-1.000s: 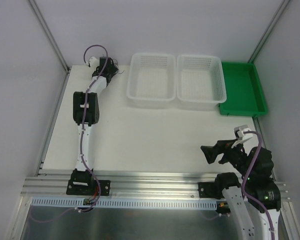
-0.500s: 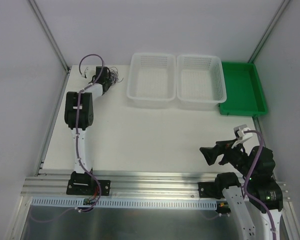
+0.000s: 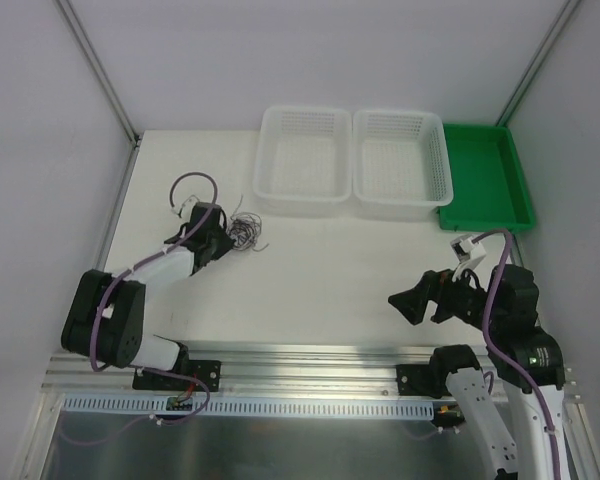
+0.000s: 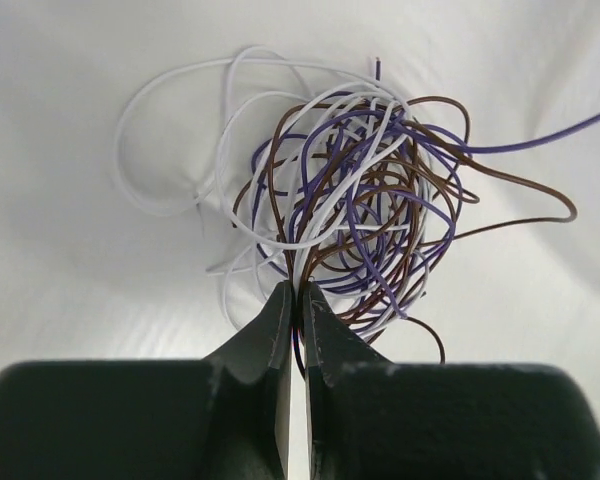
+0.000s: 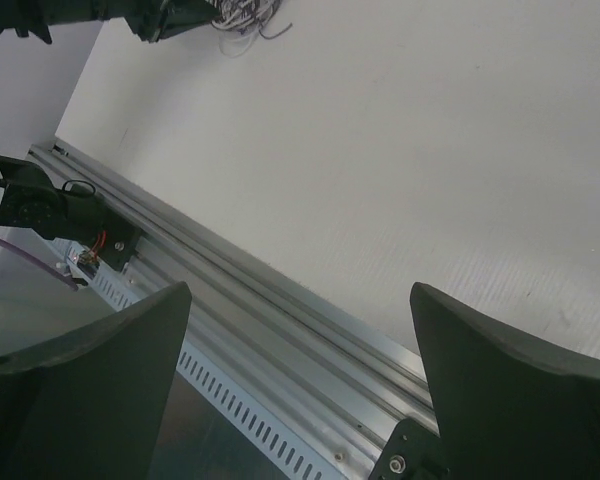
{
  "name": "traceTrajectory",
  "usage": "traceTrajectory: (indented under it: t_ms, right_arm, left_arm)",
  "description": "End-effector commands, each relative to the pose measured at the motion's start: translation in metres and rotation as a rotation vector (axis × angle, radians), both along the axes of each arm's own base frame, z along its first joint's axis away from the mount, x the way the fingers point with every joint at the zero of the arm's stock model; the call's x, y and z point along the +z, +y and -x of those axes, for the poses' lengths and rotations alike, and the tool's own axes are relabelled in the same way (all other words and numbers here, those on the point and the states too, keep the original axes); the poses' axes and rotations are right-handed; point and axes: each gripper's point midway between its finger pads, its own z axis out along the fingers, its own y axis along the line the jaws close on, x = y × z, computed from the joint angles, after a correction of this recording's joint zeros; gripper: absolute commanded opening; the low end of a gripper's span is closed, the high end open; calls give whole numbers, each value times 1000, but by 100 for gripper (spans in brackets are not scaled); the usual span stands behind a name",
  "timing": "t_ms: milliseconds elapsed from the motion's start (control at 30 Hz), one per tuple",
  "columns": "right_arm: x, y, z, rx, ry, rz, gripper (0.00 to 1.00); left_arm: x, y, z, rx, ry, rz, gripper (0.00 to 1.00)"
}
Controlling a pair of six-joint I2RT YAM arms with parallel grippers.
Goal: Untangle the cables
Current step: Move the cable to the center of the board.
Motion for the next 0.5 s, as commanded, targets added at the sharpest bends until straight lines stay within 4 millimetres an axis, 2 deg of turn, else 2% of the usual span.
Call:
traceTrajectory:
  t_ms: [0, 100, 133, 233, 267, 300, 333, 367, 433, 467]
  right_arm:
    - [6, 13, -2, 52, 3, -65, 97]
    - [-6, 13, -18, 22, -3, -71, 97]
    - [-22, 14, -22, 7, 45, -84, 97]
    - [-34, 23, -37, 9, 37, -119, 97]
    - [-52, 30, -35, 26, 78, -123, 97]
    - [-51, 34, -39, 37, 50, -125, 97]
    - [-60, 33, -45, 5, 45, -97, 97]
    - [-68, 45, -41, 55, 56, -80, 97]
    - [-79, 51, -47, 36, 48, -21, 97]
    - [-88, 64, -39, 93, 69, 16, 97]
  left_arm:
    - [-14, -34, 58, -212, 46, 27, 0]
    - [-20, -65, 96, -386, 63, 66, 0]
    - [-20, -77, 106, -458, 73, 95, 0]
    - [-20, -100, 131, -631, 83, 99, 0]
    - [-21, -108, 141, -688, 92, 115, 0]
    - [-21, -116, 149, -731, 96, 118, 0]
    - [-21, -121, 155, -760, 102, 122, 0]
    - [-23, -125, 161, -784, 112, 125, 0]
    - [-23, -138, 173, -847, 121, 128, 0]
    - [-26, -139, 179, -860, 148, 121, 0]
